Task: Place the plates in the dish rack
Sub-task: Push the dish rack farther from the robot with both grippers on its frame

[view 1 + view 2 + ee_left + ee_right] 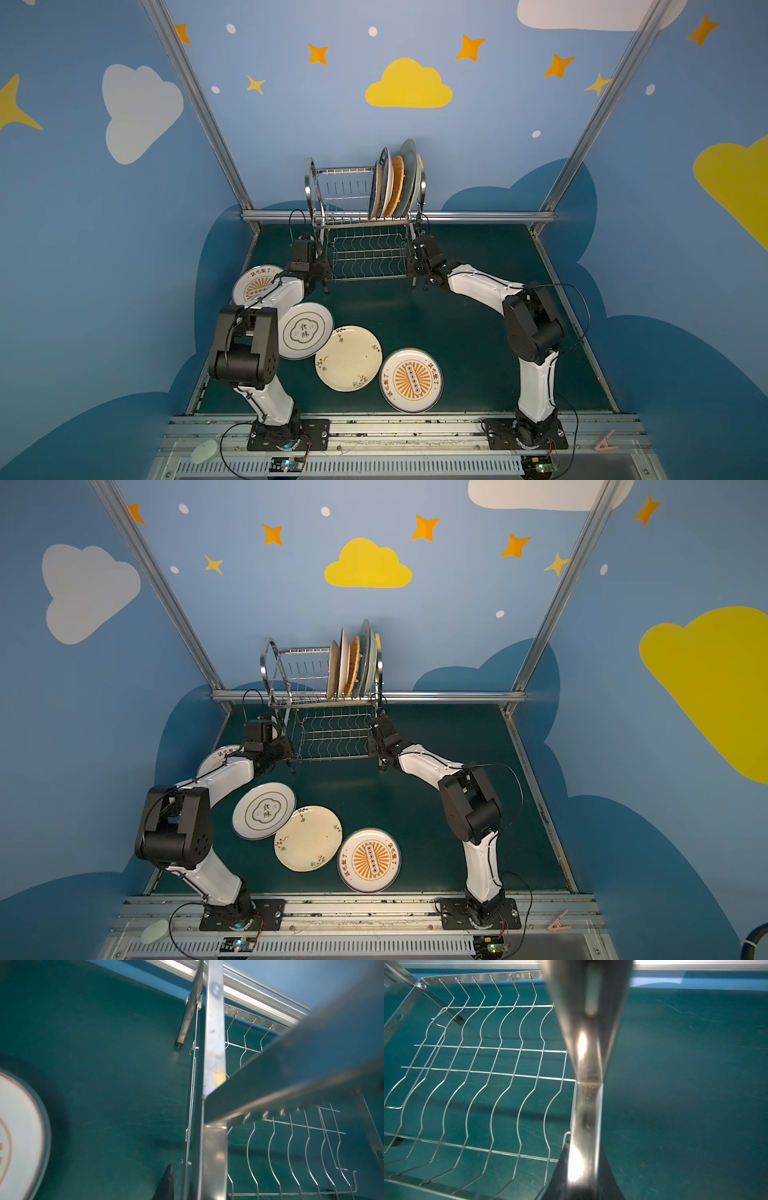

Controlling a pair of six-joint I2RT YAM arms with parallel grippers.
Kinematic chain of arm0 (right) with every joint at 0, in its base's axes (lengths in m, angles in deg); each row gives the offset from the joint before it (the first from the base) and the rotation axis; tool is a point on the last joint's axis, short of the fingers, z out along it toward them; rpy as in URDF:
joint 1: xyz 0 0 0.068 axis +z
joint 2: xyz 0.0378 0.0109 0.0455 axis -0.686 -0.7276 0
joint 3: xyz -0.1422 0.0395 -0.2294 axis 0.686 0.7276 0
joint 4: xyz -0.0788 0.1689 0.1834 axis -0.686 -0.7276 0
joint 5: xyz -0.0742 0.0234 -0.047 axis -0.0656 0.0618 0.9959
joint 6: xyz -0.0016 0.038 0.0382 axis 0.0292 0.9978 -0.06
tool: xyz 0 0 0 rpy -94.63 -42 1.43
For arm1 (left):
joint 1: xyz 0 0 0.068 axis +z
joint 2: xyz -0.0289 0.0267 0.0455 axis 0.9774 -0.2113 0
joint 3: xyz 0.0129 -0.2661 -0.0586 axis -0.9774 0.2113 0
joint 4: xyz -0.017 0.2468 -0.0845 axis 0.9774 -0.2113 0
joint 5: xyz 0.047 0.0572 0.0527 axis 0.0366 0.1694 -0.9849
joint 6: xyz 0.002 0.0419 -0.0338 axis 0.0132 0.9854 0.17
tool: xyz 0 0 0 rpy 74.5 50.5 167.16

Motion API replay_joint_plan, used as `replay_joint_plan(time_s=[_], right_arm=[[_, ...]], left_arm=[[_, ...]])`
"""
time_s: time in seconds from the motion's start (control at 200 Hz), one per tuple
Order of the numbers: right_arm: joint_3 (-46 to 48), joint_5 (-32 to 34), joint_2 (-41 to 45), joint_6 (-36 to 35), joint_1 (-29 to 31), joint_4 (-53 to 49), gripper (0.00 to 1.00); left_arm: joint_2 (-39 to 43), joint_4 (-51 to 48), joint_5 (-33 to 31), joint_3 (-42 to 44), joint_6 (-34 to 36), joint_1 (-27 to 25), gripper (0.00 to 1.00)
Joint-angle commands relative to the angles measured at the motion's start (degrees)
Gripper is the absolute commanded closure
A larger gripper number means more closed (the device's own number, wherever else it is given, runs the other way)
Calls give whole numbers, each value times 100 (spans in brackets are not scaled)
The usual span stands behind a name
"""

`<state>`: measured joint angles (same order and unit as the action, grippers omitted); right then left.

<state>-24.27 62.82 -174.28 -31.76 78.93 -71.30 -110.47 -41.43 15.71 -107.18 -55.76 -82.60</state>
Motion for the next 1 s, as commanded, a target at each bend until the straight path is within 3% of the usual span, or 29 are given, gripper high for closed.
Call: replay_joint_plan(time_s=[0.0, 0.576, 0.996], right_arm=[[222, 137, 729, 741, -273, -303, 100], [1730, -177, 1962, 674, -1065, -88, 100], [2112, -627, 2352, 548, -1524, -80, 100]], left_arm=[[-250, 247, 299, -106, -964, -287, 96], [-191, 611, -572, 130, -1576, -1451, 96], [-30, 794, -1222, 458, -1978, -2027, 96]])
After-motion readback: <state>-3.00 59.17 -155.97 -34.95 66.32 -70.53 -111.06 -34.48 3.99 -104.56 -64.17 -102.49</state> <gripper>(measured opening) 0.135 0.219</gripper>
